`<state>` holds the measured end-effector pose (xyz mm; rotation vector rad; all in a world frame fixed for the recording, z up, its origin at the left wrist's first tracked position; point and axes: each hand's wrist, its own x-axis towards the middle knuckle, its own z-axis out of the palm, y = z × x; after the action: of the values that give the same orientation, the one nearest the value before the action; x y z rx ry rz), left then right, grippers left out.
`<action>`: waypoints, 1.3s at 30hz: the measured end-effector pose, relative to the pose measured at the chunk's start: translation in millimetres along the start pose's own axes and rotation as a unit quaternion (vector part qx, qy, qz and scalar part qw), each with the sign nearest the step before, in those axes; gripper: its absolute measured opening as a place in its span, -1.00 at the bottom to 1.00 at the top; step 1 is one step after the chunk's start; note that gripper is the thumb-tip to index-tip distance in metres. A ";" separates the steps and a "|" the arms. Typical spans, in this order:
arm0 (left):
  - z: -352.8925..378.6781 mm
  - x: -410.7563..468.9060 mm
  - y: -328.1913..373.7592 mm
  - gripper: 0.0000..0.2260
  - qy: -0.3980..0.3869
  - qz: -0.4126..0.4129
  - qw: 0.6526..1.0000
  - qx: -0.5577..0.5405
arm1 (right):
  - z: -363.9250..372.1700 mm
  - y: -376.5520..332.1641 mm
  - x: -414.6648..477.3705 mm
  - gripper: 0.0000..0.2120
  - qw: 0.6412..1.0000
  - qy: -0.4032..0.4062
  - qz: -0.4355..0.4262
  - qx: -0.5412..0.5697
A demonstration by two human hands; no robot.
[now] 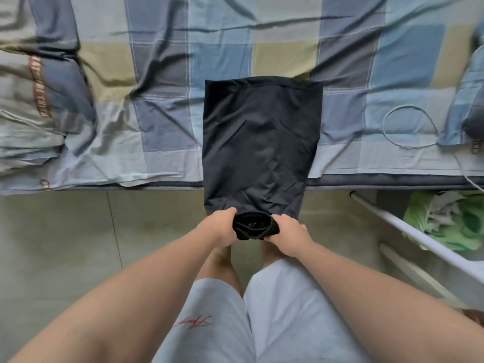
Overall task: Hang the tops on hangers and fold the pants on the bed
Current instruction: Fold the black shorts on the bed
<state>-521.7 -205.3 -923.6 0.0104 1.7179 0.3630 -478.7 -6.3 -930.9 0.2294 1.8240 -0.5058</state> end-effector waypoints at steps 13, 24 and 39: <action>-181.8 63.1 50.1 -0.62 0.201 0.051 0.956 -0.208 | -171.6 -41.2 83.5 -0.75 0.951 0.169 -0.032 0.258; -148.3 91.2 37.5 -0.26 0.401 -0.036 0.877 -0.262 | -180.5 -19.5 111.4 -0.39 0.926 0.294 0.051 0.229; -112.6 125.9 9.3 -0.50 0.271 -0.061 0.856 -0.437 | -127.6 8.3 136.2 -0.46 0.839 0.184 0.029 0.511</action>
<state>-655.1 -196.4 -1027.1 -0.9422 1.9341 1.1035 -627.4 45.3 -1031.4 1.1698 1.7210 -1.4479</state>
